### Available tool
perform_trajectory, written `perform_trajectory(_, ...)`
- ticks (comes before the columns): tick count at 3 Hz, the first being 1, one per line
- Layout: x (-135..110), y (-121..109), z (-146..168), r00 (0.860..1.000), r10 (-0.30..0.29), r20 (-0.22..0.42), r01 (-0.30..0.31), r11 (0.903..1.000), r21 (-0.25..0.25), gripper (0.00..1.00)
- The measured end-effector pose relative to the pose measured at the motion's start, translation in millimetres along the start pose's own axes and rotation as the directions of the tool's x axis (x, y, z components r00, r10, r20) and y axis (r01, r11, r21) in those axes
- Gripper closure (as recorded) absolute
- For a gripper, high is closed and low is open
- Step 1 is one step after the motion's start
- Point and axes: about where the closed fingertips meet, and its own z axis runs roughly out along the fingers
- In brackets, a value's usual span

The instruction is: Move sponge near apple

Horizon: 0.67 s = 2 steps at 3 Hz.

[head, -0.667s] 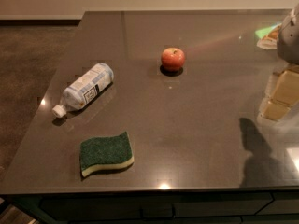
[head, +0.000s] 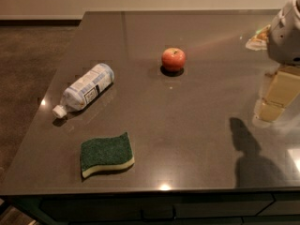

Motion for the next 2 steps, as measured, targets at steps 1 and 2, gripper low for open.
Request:
perform_trajectory(1,-29.4,11.6,13.4,0.994,-0.102,0.028,0.103,0.9942,-0.032,0.00)
perform_trajectory(2,-62.3,30.9,37.1,0.976,-0.206,0.071,0.211,0.9750,-0.069,0.00)
